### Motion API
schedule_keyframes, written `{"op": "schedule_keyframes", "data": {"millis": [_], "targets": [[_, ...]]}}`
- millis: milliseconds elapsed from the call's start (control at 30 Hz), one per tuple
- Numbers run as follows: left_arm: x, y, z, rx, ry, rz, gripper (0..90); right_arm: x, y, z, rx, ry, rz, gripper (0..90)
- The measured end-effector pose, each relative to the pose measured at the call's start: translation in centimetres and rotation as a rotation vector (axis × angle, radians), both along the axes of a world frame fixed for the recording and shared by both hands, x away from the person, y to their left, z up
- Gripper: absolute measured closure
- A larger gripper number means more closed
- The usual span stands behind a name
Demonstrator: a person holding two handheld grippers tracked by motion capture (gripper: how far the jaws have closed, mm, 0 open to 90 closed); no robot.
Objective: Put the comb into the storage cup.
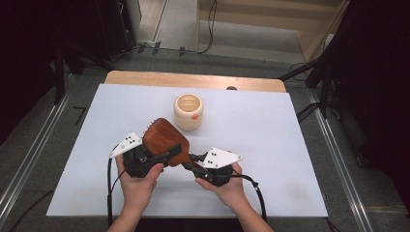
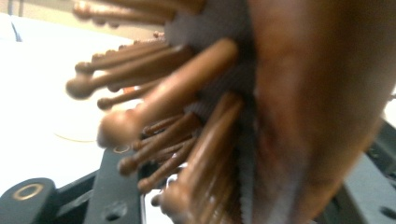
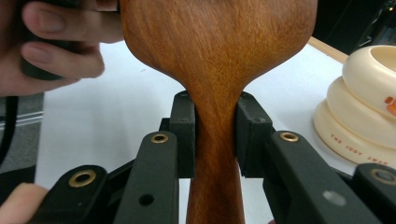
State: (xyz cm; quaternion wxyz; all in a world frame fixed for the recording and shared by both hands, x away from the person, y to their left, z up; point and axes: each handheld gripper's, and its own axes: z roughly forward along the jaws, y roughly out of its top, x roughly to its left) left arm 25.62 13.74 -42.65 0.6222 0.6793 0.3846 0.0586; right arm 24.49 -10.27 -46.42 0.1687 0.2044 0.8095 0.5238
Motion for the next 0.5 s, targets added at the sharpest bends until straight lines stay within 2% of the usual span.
{"op": "schedule_keyframes", "data": {"millis": [133,233,433,467,500], "targets": [[0.35,0.13,-0.02,-0.013,0.024,-0.045,51.1,-0.08,-0.07,-0.15,0.005,-0.003,-0.005,70.4],[0.1,-0.09,0.29,0.009,0.0,-0.052,54.7,-0.12,0.05,-0.29,0.011,-0.004,-0.01,70.4],[0.19,-0.02,0.61,-0.001,-0.007,-0.078,56.7,-0.14,-0.01,-0.06,0.028,-0.002,-0.01,69.4],[0.18,-0.07,0.65,-0.002,-0.008,-0.081,57.0,-0.08,-0.1,-0.01,0.034,0.004,-0.007,68.0],[0.14,-0.23,0.75,0.018,-0.017,-0.077,57.2,-0.03,-0.24,0.04,0.044,0.016,-0.004,64.1]]}}
